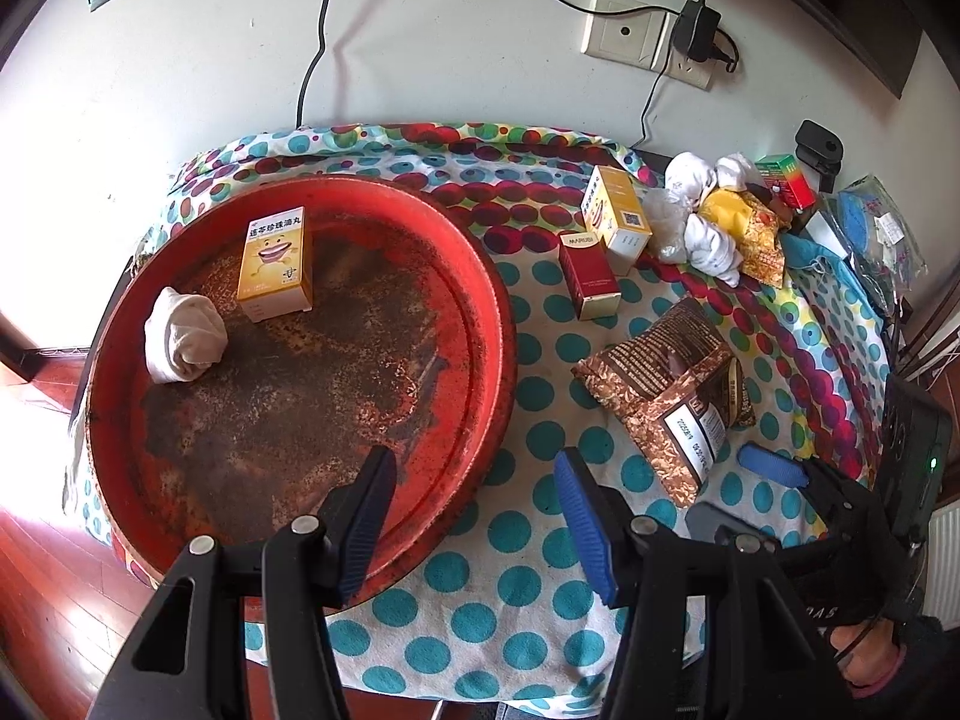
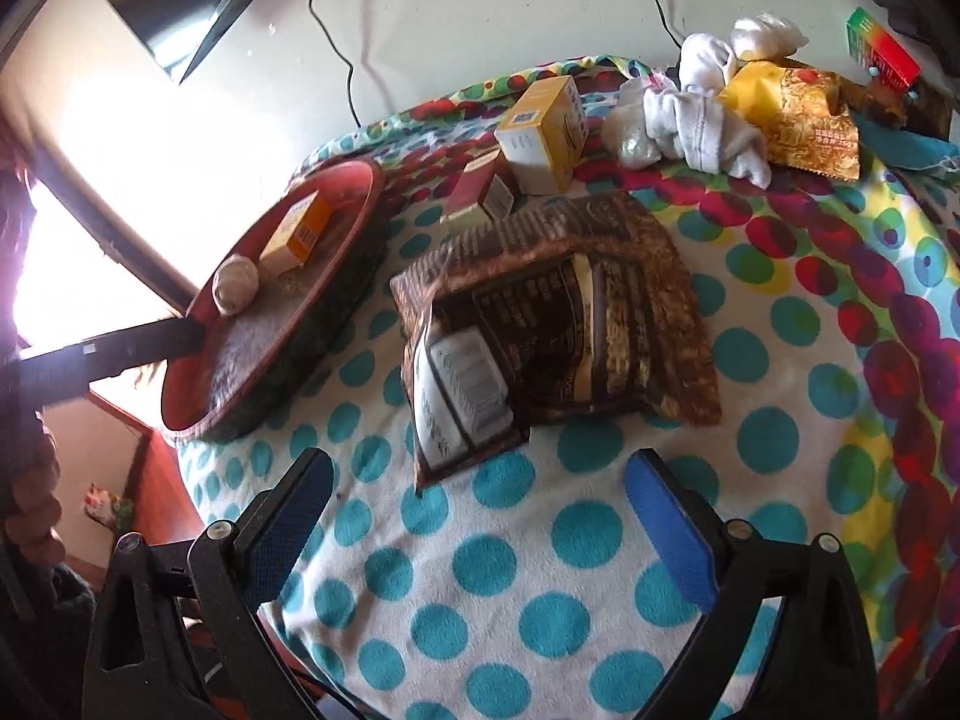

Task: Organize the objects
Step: 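Move the left tool to the red MARUBI box while the right tool grasps the brown snack bag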

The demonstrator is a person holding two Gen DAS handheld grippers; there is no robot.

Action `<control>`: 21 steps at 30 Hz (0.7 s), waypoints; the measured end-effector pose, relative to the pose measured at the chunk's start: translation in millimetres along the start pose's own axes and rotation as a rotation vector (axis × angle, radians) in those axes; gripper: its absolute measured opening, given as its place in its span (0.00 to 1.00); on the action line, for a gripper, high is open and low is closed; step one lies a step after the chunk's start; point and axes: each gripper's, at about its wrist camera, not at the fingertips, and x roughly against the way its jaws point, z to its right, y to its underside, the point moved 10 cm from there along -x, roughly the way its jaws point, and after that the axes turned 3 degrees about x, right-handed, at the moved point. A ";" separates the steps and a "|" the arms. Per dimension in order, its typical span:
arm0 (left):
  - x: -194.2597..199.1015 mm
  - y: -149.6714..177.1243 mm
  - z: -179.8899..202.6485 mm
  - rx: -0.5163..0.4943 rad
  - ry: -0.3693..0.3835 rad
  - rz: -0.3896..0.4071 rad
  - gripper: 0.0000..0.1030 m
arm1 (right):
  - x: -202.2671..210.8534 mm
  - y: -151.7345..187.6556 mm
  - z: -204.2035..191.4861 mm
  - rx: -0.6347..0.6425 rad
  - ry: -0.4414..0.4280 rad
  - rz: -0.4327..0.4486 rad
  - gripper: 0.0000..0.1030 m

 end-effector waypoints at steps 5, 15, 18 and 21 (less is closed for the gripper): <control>-7.2 -2.5 -1.0 0.003 -0.010 -0.016 0.55 | -11.6 -19.0 4.8 -0.055 -0.002 0.020 0.97; -17.6 -15.7 6.7 -0.008 -0.018 -0.021 0.55 | -34.5 -60.0 14.7 -0.143 0.028 0.067 0.99; -20.2 -22.0 9.3 -0.015 -0.023 -0.019 0.55 | -38.8 -63.6 13.5 -0.101 0.064 0.063 0.99; -25.0 -29.2 13.3 -0.030 -0.030 -0.021 0.55 | -41.1 -61.8 9.5 -0.007 0.107 0.061 0.85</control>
